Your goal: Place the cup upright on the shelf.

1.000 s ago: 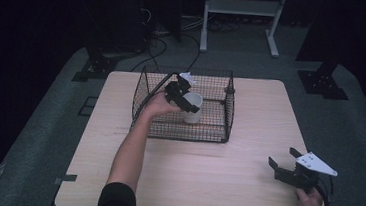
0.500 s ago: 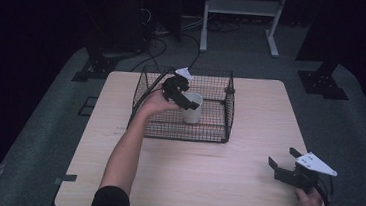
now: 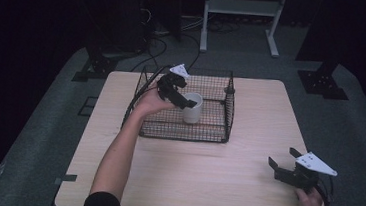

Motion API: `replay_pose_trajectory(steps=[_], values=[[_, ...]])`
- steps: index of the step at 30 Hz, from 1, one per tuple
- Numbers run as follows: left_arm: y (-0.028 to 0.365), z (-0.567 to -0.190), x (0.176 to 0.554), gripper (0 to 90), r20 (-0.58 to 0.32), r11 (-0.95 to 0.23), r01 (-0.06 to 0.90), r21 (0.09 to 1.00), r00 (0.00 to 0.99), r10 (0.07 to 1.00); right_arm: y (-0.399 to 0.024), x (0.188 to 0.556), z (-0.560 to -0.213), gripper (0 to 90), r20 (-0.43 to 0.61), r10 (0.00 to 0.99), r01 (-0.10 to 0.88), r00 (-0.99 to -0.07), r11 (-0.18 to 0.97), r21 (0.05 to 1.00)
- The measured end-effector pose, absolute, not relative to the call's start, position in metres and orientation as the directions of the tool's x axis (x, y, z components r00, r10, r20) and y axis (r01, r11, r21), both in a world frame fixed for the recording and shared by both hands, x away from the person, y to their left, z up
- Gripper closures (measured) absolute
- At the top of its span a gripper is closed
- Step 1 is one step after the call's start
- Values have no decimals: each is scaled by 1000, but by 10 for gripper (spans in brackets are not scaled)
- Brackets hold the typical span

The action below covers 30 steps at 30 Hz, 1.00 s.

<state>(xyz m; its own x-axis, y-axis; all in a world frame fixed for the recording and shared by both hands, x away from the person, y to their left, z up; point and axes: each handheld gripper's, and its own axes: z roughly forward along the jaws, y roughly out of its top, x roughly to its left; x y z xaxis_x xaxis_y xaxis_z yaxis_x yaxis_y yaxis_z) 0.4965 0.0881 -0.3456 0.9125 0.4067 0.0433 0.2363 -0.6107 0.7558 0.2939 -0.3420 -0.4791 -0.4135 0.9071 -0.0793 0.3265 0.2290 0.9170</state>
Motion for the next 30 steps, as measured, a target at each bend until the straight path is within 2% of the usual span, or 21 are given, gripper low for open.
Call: replay_pose_trajectory(steps=[30], values=[[103, -331, 448, 55, 85, -606, 179, 775, 921, 380, -342, 294, -479, 131, -77, 910, 330, -408, 226, 917]])
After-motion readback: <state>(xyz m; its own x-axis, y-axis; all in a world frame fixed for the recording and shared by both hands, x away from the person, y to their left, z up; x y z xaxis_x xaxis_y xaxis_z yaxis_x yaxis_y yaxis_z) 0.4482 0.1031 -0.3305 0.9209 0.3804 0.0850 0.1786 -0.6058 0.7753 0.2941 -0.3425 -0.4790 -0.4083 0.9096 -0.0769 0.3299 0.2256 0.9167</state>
